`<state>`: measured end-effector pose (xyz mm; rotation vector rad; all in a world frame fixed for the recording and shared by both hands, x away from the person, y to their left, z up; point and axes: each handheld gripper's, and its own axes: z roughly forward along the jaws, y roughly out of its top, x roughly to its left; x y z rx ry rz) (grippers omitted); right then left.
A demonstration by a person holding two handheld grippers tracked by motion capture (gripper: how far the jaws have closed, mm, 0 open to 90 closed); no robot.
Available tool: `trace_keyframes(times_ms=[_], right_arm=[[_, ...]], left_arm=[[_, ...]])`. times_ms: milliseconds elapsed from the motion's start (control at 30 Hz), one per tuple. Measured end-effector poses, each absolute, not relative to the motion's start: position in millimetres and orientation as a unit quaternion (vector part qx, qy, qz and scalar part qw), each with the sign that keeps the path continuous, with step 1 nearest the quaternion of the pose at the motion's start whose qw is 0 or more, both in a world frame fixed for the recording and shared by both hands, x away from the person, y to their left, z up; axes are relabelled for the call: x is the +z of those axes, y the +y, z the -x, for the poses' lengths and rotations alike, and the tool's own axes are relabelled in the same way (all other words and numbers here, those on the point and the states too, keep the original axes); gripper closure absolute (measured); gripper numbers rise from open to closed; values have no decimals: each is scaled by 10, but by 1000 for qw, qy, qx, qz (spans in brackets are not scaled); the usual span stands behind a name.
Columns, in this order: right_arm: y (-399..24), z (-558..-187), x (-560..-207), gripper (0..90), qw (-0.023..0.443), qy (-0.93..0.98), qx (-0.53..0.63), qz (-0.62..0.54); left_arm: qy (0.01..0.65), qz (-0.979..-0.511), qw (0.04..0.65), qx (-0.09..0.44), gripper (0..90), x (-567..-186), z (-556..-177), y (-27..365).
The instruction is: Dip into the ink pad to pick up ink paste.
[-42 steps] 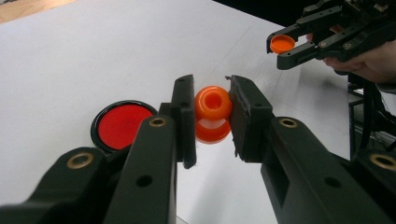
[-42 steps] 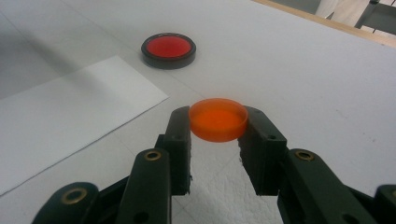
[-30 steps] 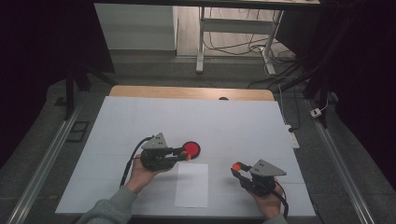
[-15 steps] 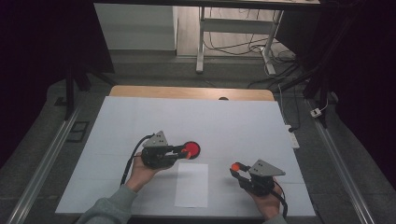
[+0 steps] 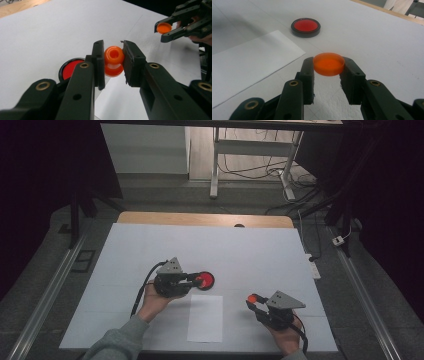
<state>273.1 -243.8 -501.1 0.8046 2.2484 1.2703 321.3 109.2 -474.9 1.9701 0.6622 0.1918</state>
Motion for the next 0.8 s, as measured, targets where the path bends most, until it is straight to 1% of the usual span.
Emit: trace_keyframes(times_ms=[200, 367, 800], right_arm=[[-2445, -2734, -5013, 640, 218, 811, 457, -292], [-2441, -2737, -5017, 640, 216, 811, 459, -291], [-2442, -2739, -5023, 640, 219, 812, 456, -291]], left_arm=[[281, -817, 496, 88, 724, -4786, -3272, 1078], [287, -819, 489, 83, 723, -4845, -3346, 1052], [288, -831, 467, 95, 724, -4942, -3526, 943]])
